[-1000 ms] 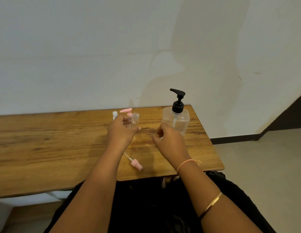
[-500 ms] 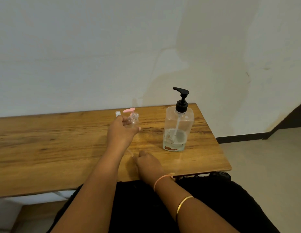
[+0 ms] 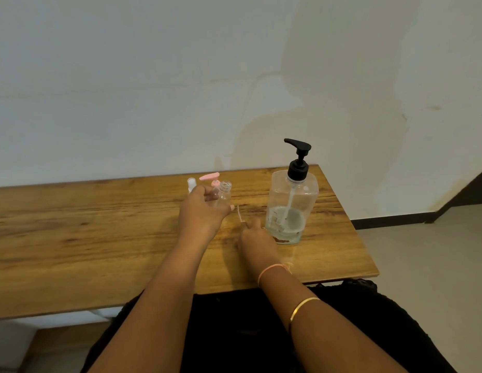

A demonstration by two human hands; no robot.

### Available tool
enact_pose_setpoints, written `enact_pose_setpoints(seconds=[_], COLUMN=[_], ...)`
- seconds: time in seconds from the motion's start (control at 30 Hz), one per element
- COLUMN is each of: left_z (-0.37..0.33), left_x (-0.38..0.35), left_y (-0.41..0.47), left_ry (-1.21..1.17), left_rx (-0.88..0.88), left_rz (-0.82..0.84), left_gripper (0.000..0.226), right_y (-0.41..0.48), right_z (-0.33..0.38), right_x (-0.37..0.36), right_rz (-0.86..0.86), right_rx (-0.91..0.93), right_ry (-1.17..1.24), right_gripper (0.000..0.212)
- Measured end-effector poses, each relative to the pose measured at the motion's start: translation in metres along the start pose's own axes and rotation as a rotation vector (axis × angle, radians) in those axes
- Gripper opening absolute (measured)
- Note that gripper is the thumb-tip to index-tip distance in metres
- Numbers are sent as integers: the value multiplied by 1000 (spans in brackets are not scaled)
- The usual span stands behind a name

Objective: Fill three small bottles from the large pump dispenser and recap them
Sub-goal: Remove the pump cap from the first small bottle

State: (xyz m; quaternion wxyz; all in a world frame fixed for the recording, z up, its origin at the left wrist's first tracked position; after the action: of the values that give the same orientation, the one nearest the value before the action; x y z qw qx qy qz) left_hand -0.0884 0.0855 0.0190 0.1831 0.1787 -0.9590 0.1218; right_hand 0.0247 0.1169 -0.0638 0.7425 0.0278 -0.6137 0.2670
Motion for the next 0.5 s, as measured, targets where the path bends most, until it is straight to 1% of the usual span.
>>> enact_pose_setpoints(seconds=[0.17,0.33,0.5], left_z=[-3,-3,5], left_x=[2,1,8], left_y=[0,-2,-2], left_ry=[-6,-11,-20], left_rx=[-20,-23,-9], left_rz=[-8,-1,-21], left_gripper=[41,40,34], right_y=[-1,-5,2], right_z=[7,13,9], right_x=[-4,-9,-5], right_rz=[67,145,101], right_rx=[-18,44,78], right_ry=[15,-54,-61], right_gripper=[43,34,31])
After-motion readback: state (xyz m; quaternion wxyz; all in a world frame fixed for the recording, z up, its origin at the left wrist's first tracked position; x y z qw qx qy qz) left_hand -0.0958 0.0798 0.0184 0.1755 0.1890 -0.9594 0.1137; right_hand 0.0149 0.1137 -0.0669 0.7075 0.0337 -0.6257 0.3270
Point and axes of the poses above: each hand's wrist, its own y-axis towards the middle knuckle, its own x-axis out of the back of the hand, z = x × y, the point moved 8 cm from there along y, towards the middle knuckle, and after that the axes turned 10 degrees about z, right-handed, at the moved point
